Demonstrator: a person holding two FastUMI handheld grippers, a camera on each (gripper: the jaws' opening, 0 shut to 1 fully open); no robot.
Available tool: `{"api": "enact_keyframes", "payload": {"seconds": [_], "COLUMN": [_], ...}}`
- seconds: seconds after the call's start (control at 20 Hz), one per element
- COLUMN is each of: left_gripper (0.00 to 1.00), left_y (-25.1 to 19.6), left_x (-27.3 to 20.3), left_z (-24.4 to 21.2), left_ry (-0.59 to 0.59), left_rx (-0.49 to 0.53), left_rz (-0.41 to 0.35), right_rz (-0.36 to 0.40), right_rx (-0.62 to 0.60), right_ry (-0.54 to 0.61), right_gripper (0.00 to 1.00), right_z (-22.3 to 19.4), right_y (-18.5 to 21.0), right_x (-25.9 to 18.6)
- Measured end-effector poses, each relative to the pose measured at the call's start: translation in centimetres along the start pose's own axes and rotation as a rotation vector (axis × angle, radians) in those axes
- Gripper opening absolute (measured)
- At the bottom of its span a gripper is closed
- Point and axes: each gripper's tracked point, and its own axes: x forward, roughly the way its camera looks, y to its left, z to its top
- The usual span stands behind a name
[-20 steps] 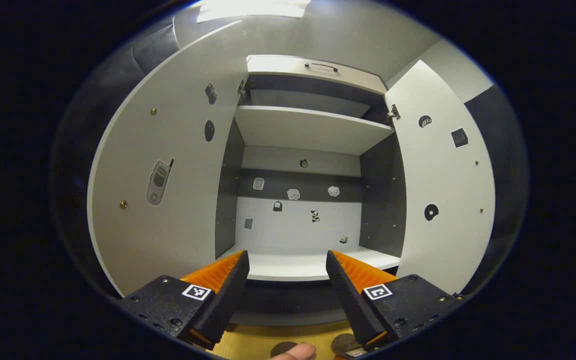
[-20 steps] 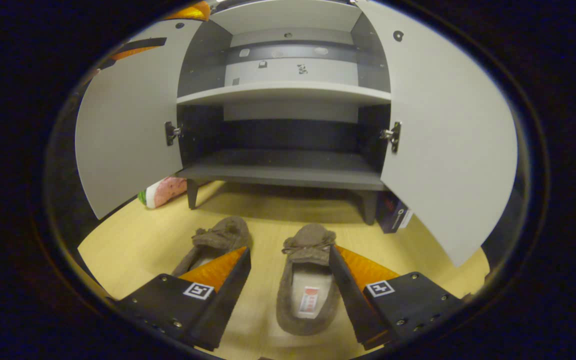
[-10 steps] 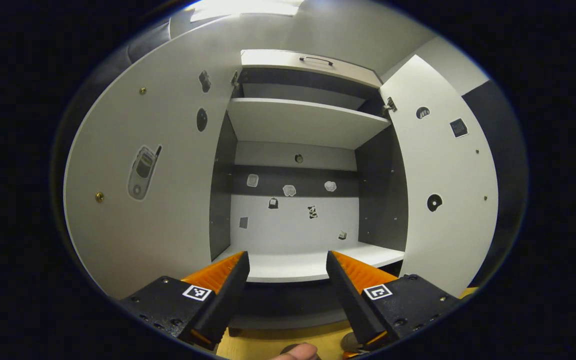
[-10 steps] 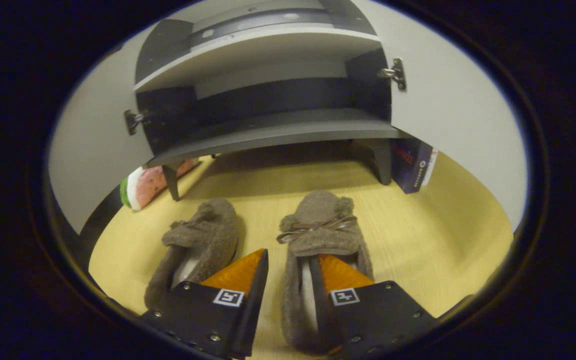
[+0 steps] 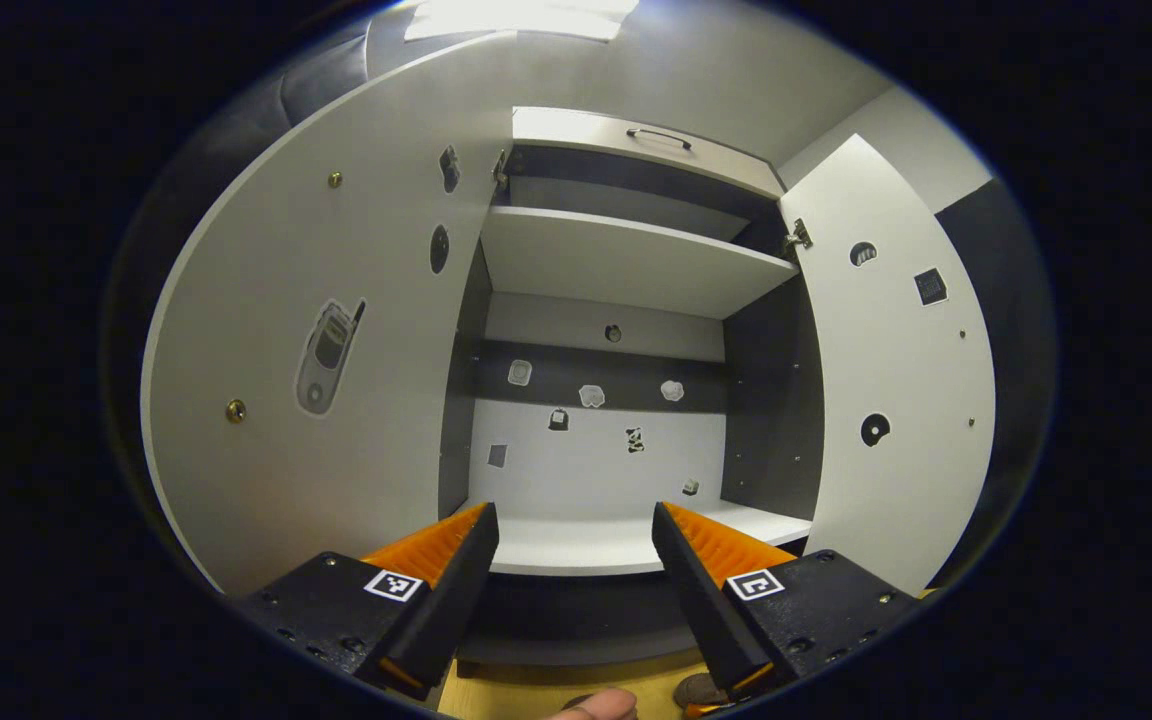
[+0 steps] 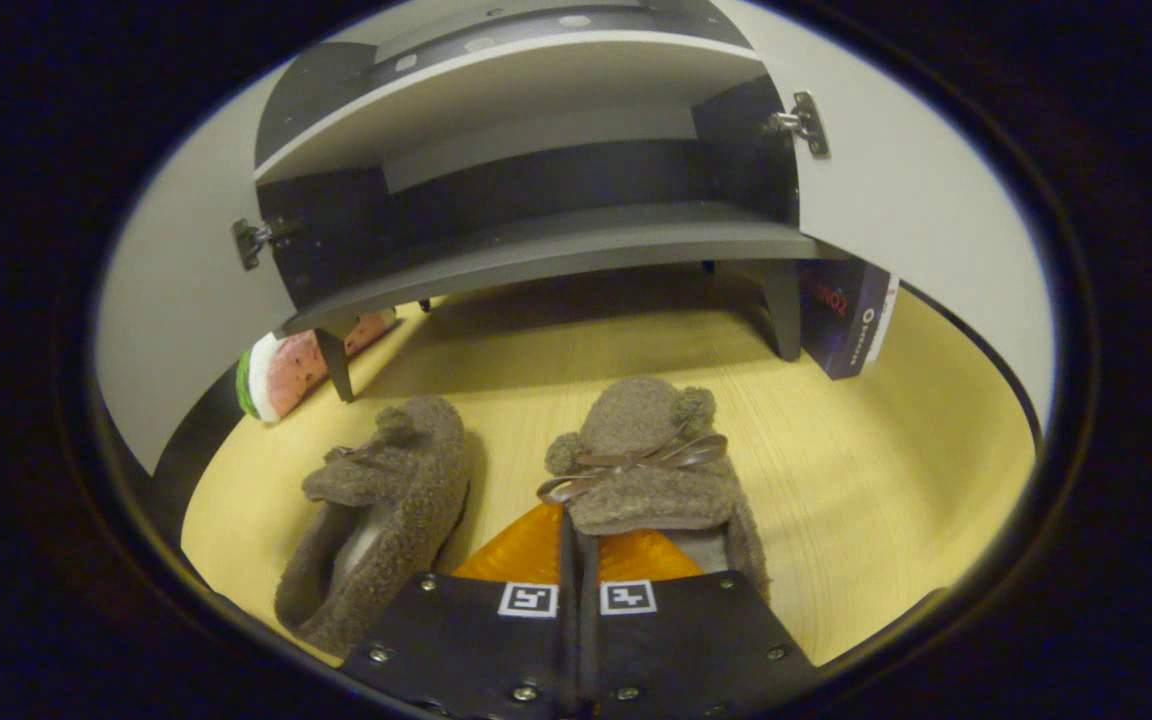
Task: Grab one shoe with the right hand and put it into the shoe cabinet, grab the other shoe with the left hand and put it into the shoe cabinet; then close the right door with the right hand and the left door with the left hand.
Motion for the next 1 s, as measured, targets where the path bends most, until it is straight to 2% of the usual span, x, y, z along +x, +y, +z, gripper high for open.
{"api": "enact_keyframes", "payload": {"seconds": [0.1,0.25,0.35,0.45,0.65,0.8,1.0], "left_gripper": [0.95,0.95,0.95,0.95,0.95,0.95,0.95], "left_y": [0.0,-0.2,-0.5,-0.5,-1.0,-1.4,-1.9], "left_x": [0.6,1.1,1.3,1.4,1.3,1.3,1.6], "left_z": [-0.6,-1.4,-1.7,-2.0,-1.9,-1.9,-2.6], "left_ry": [0.018,0.041,0.051,0.063,0.057,0.058,0.079], "left_rx": [-0.01,-0.004,-0.003,-0.007,-0.003,-0.005,-0.013], "left_rz": [-0.008,-0.025,-0.038,-0.042,-0.059,-0.065,-0.091], "right_rz": [0.042,0.008,0.027,0.022,0.042,0.004,0.011], "right_rx": [0.019,-0.02,0.004,-0.024,-0.051,-0.094,-0.103], "right_ry": [-0.015,-0.081,-0.102,-0.152,-0.284,-0.415,-0.526], "right_gripper": [0.01,0.01,0.01,0.01,0.01,0.01,0.01], "right_z": [0.1,2.6,4.7,7.4,15.2,21.5,29.2], "right_y": [0.5,-1.0,-0.5,-0.5,0.6,0.7,1.8], "right_x": [-1.0,-2.8,-4.6,-6.4,-11.2,-15.5,-18.3]}}
